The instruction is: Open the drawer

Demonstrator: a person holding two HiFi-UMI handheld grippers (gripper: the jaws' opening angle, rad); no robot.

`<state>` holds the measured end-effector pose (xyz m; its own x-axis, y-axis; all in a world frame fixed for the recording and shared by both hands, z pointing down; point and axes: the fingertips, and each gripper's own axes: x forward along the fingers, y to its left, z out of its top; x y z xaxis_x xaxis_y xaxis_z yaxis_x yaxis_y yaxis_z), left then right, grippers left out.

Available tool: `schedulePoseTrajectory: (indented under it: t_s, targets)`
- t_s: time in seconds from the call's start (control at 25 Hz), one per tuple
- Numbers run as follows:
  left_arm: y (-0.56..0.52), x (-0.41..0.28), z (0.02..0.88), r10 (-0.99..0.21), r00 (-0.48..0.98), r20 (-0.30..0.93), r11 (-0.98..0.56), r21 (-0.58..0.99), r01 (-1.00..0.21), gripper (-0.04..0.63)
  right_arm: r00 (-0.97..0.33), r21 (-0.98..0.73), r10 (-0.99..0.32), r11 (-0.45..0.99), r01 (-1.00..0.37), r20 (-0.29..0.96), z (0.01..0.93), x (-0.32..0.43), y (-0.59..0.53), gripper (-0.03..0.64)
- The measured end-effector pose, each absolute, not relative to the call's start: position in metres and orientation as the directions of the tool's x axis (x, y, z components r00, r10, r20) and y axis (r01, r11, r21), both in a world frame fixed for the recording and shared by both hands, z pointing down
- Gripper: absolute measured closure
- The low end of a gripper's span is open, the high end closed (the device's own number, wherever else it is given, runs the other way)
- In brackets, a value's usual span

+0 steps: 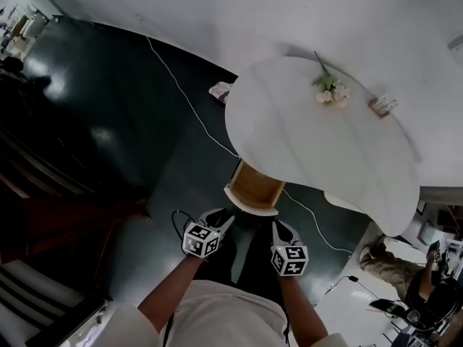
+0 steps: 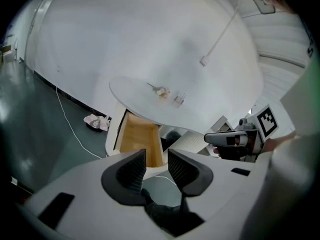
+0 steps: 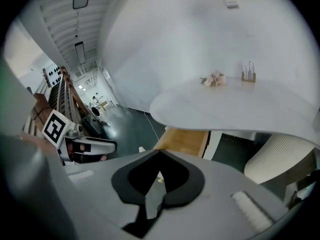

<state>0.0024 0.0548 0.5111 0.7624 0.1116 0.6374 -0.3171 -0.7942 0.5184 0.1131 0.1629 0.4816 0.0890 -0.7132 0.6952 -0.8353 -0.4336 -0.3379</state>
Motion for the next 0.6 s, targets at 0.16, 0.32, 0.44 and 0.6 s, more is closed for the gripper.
schedulePoseTrajectory:
  t_s: [0.16, 0.32, 0.44, 0.6]
  targets:
    - [0.057, 0.007, 0.469, 0.131, 0.762, 0.635, -0.823, 0.498, -0.273, 0.459, 0.12, -0.307, -0.73, -0.423, -0.852, 0.673, 0.437, 0.12, 0.167, 0.606]
    - [0.06, 0.005, 0.431, 0.133, 0.776, 0.616, -0.844, 0.481, -0.237, 0.465, 0.151, -0.294, -0.746, -0.428, -0.855, 0.648, 0.395, 0.126, 0.175, 0.606]
    - [0.059, 0.008, 0.397, 0.133, 0.801, 0.584, -0.846, 0.488, -0.215, 0.479, 0.18, -0.287, -0.762, -0.435, -0.853, 0.622, 0.364, 0.13, 0.179, 0.606]
    - [0.061, 0.019, 0.344, 0.134, 0.851, 0.508, -0.838, 0.516, -0.176, 0.481, 0.207, -0.285, -0.796, -0.427, -0.858, 0.569, 0.319, 0.137, 0.186, 0.606]
